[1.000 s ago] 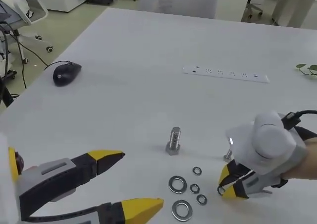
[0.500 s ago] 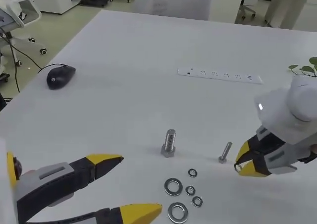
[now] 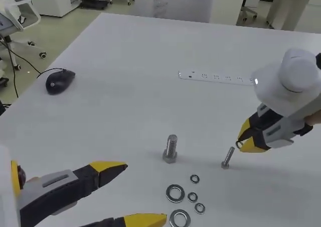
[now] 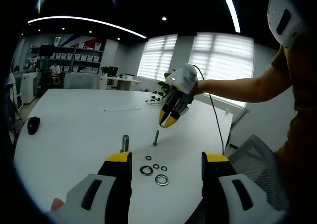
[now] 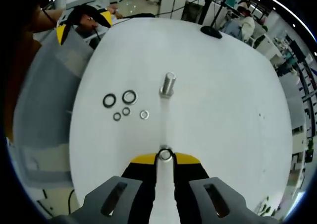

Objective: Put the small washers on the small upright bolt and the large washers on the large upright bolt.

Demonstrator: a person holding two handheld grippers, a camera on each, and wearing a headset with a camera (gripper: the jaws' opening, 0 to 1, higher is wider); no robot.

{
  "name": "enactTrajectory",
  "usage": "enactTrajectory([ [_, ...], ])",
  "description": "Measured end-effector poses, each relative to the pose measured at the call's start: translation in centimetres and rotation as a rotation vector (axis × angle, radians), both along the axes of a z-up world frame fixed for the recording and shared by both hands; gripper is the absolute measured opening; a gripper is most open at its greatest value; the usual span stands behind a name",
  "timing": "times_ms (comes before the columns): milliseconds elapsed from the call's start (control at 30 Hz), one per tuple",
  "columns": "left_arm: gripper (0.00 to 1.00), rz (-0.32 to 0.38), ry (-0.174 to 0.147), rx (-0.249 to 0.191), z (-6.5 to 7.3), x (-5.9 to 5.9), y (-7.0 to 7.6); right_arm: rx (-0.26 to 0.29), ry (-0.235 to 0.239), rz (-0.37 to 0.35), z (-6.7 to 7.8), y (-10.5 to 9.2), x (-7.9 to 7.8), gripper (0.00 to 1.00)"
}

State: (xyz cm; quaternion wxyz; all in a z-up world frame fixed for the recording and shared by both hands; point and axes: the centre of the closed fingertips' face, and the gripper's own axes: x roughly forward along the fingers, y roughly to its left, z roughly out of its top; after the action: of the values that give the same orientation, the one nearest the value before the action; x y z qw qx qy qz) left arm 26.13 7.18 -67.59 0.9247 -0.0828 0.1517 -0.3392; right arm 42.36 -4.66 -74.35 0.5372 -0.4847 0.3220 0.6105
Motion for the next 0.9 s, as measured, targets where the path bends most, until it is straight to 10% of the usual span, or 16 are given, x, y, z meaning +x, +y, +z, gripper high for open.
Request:
enactTrajectory([
  [900, 0.56, 0.013, 0.008, -0.005, -0.3, 0.2, 0.2, -0.072, 0.035, 0.026, -3.3, 0.3, 0.6, 0.12],
])
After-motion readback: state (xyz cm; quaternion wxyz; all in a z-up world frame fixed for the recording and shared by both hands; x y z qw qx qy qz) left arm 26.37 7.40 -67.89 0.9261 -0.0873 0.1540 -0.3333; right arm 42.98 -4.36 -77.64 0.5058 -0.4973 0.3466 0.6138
